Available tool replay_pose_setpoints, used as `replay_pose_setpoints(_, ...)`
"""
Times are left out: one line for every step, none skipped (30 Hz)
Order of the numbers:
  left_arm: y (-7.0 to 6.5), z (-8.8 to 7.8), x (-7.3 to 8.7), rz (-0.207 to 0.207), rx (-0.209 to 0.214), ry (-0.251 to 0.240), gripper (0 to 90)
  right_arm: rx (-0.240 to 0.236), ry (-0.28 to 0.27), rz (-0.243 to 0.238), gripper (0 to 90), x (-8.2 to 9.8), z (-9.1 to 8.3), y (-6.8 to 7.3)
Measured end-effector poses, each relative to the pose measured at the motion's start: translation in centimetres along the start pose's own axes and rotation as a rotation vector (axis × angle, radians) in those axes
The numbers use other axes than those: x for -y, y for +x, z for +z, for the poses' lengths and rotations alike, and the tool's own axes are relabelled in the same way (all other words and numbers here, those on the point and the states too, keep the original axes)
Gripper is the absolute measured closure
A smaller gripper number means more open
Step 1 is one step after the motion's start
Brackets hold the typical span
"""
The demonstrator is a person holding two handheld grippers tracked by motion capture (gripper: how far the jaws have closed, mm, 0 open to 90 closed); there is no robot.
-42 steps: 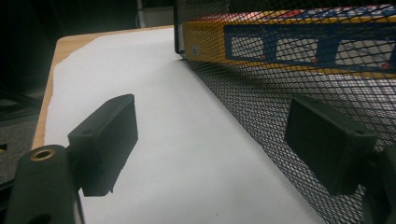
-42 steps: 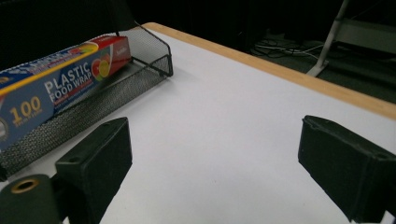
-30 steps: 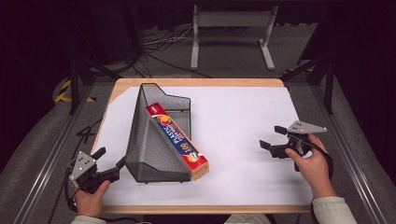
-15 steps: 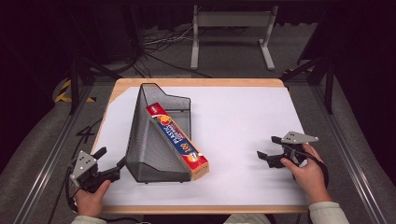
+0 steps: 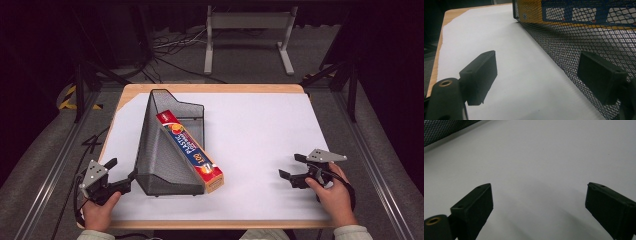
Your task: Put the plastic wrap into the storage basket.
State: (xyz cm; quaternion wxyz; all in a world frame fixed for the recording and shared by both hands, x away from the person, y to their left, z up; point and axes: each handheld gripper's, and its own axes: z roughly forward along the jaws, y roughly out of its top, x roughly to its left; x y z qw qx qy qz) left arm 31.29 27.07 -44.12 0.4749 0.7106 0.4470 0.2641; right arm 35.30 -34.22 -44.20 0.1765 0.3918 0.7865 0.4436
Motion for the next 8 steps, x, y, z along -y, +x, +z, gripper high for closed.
replay_pose_setpoints(-0.04, -0.02, 0.00, -0.003, -0.001, 0.003, 17.3, -0.002, 0.006, -0.004, 8.0, -0.01, 0.07, 0.01)
replay_pose_setpoints(-0.02, -0.04, 0.01, 0.003, -0.001, 0.004, 17.3, -0.004, 0.009, -0.007, 8.1, -0.02, 0.11, 0.05)
replay_pose_setpoints(0.00, -0.05, 0.03, 0.002, 0.000, 0.003, 17.4, -0.004, 0.011, -0.013, 8.1, -0.03, 0.13, 0.09)
replay_pose_setpoints(0.00, -0.05, 0.03, 0.002, 0.000, 0.003, 17.3, -0.004, 0.013, -0.013, 8.1, -0.03, 0.14, 0.12)
replay_pose_setpoints(0.02, -0.06, 0.06, 0.002, 0.000, 0.003, 17.3, -0.002, 0.012, -0.014, 8.1, -0.05, 0.14, 0.11)
replay_pose_setpoints(0.02, -0.09, 0.08, 0.000, 0.000, 0.005, 17.3, 0.001, 0.012, -0.013, 8.2, -0.05, 0.12, 0.12)
replay_pose_setpoints(0.03, -0.10, 0.10, 0.002, 0.001, 0.003, 17.3, 0.006, 0.010, -0.011, 8.4, -0.06, 0.09, 0.15)
replay_pose_setpoints(0.03, -0.10, 0.10, 0.002, 0.001, 0.003, 17.3, 0.006, 0.010, -0.011, 8.4, -0.06, 0.09, 0.15)
